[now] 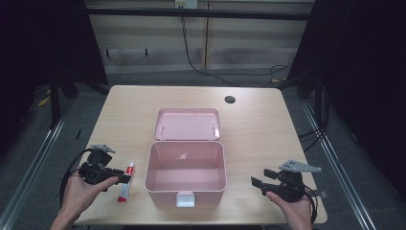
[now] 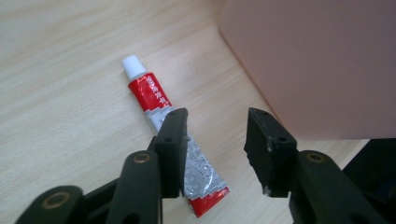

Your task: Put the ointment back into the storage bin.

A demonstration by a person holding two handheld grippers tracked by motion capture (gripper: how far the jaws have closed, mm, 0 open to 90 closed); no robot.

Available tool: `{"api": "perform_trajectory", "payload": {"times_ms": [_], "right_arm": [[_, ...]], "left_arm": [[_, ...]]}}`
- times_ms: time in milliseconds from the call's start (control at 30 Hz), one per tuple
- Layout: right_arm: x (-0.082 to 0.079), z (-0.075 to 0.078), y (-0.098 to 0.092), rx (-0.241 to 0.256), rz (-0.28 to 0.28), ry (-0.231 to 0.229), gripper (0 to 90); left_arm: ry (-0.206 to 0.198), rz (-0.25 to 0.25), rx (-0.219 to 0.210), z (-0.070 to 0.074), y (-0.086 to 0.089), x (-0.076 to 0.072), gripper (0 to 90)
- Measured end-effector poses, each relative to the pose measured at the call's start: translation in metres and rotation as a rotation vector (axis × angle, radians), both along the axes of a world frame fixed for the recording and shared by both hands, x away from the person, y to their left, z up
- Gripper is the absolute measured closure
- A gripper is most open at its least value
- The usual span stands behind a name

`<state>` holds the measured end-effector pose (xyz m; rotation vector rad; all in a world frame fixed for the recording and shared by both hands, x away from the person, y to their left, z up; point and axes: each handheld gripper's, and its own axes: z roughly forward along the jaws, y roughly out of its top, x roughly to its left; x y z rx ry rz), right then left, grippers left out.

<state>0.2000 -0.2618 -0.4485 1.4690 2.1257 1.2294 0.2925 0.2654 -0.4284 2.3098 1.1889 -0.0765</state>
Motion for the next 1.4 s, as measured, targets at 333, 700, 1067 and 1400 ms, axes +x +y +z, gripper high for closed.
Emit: {"api": "perform_trajectory", "payload": {"times_ms": [333, 700, 1067, 1400], "right_arm": [[0.003, -0.002, 0.001, -0.002, 0.013, 0.018, 35.0], [0.004, -0.004, 0.000, 0.029, 0.018, 0.041, 34.6], [0.004, -0.005, -0.001, 0.045, 0.019, 0.049, 34.4], [0.005, -0.006, -0.002, 0.065, 0.016, 0.064, 34.3]], "left_arm": [[0.050, 0.058, 0.046, -0.013, -0.002, 0.012, 59.3], [0.088, 0.075, 0.100, -0.025, -0.008, 0.025, 59.3], [0.115, 0.079, 0.154, -0.035, -0.013, 0.030, 60.9], [0.107, 0.051, 0.205, -0.039, -0.020, 0.030, 65.5]]}}
